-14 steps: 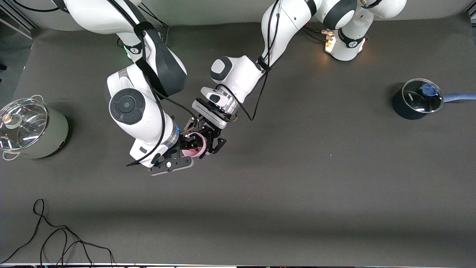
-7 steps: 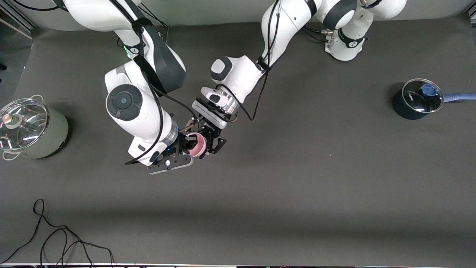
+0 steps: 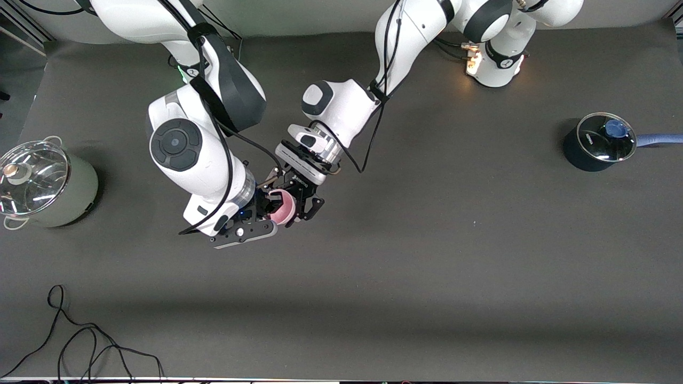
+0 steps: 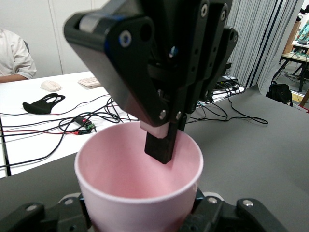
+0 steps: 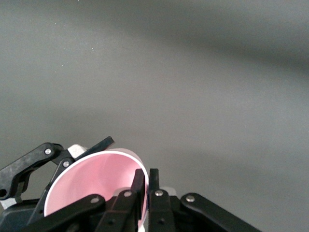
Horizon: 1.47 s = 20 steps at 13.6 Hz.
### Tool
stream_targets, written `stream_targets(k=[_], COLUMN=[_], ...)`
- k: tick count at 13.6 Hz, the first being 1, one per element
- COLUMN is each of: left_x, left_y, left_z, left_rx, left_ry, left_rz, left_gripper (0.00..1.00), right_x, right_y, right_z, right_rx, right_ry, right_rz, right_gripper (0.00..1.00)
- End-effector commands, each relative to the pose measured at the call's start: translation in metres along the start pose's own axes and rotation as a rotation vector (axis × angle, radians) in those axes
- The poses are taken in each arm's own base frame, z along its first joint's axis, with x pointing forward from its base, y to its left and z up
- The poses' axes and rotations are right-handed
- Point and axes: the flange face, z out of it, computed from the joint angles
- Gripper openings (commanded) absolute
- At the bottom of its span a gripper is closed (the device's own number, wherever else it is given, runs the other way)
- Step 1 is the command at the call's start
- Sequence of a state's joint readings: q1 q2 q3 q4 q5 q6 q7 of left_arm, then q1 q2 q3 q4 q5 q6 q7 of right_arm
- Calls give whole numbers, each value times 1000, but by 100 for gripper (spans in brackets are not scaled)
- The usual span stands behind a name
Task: Transfer pink cup from left to right arm
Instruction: 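Close the right gripper on the cup rim and open the left gripper, then carry the cup with the right gripper while the left gripper withdraws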
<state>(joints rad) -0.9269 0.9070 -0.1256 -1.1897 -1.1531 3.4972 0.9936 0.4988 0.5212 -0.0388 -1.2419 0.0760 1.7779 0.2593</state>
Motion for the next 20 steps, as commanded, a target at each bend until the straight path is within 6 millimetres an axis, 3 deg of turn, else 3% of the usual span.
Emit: stream_targets(k=[1, 5, 8, 10, 17, 19, 20], left_x=[10, 17, 37, 49, 56, 63, 73], left_y=[-5, -16, -52, -82, -98, -117, -130], left_z=[-2, -1, 8, 12, 14, 10, 6], left_rx=[20, 22, 3, -2, -26, -45, -60], left_ry=[24, 26, 17, 5, -18, -58, -79], left_rz=[0, 30, 84, 96, 104, 130, 155], left_gripper=[100, 100, 100, 100, 100, 100, 100], right_x=[-3, -3, 1, 5, 13, 13, 12], right_y=[9, 14, 26, 45, 138, 164, 165], right_z=[-12, -14, -16, -18, -34, -39, -40], right_rx=[-14, -15, -17, -16, -17, -16, -16], right_ry=[-3, 1, 6, 8, -4, -4, -4], right_rz=[20, 21, 36, 59, -39, -71, -83], right_gripper=[0, 0, 0, 0, 0, 0, 0])
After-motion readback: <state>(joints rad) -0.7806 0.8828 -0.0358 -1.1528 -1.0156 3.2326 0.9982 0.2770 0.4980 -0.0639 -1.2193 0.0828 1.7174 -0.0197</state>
